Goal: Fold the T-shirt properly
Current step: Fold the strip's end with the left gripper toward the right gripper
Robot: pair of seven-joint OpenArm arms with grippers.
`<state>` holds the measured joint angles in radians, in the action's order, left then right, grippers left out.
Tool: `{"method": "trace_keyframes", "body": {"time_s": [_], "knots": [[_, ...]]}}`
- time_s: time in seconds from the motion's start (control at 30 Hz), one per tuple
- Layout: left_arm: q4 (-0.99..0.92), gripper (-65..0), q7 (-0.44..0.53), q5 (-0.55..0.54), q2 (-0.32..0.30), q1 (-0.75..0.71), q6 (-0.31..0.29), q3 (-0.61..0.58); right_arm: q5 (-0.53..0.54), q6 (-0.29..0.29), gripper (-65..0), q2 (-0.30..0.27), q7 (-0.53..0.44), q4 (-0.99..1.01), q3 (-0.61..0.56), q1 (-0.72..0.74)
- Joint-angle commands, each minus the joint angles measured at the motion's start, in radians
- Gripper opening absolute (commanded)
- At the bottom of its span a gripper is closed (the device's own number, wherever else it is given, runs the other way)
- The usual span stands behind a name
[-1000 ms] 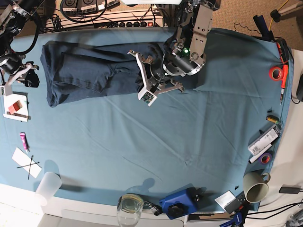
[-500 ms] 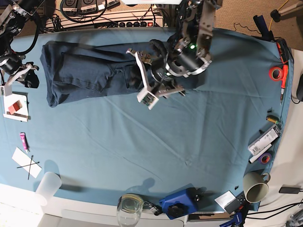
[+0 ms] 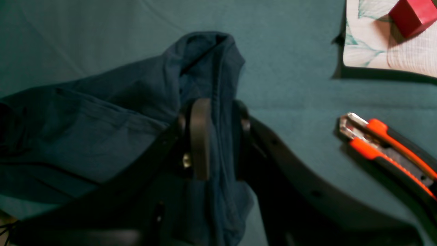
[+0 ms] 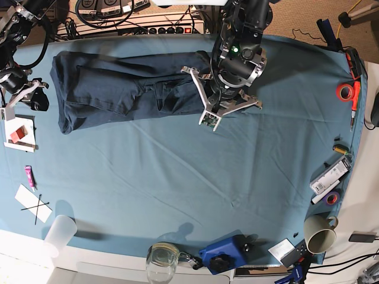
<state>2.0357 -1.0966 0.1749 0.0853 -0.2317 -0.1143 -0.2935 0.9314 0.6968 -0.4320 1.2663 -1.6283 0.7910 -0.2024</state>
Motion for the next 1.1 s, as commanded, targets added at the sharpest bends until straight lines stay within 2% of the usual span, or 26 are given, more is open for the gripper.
{"method": "trace_keyframes", "body": {"time_s": [0.0,0.2,0.27,0.37,0.53,0.83,0.93,1.0,1.07], "knots": [[0.000,-65.0,0.012,-0.003,0.005,0.007,0.003,-0.005,0.017,0.001,-52.9,-0.026,-0.025,-0.013,0.006,0.006],[-0.012,-65.0,-0.085,-0.045,-0.005,-0.004,0.002,-0.005,0.017,0.001,-52.9,-0.028,-0.035,-0.013,0.007,0.006],[-0.012,-65.0,-0.085,-0.088,-0.005,-0.024,-0.010,-0.005,0.017,0.001,-52.9,-0.028,-0.047,-0.013,0.007,0.006],[-0.012,-65.0,-0.080,-0.182,-0.004,-0.051,-0.071,-0.005,0.017,0.001,-52.9,-0.028,-0.053,-0.013,0.007,0.006],[-0.013,-65.0,-0.013,-0.293,-0.002,-0.082,-0.116,-0.005,0.017,0.001,-52.9,-0.028,-0.055,-0.013,0.007,0.006],[0.044,-65.0,-0.037,-0.311,-0.002,-0.081,-0.111,-0.005,0.017,0.001,-52.9,-0.028,-0.056,-0.013,0.007,0.006],[0.117,-65.0,0.031,-0.309,-0.002,-0.082,-0.061,-0.005,0.017,0.001,-52.9,-0.028,-0.057,-0.013,0.007,0.006],[0.121,-65.0,0.077,-0.307,-0.002,-0.082,-0.060,-0.005,0.017,0.001,-52.9,-0.028,-0.058,-0.013,0.007,0.006],[0.095,-65.0,0.081,-0.283,-0.002,-0.082,-0.063,-0.005,0.017,0.001,-52.9,-0.028,-0.059,-0.013,0.007,0.006]]}}
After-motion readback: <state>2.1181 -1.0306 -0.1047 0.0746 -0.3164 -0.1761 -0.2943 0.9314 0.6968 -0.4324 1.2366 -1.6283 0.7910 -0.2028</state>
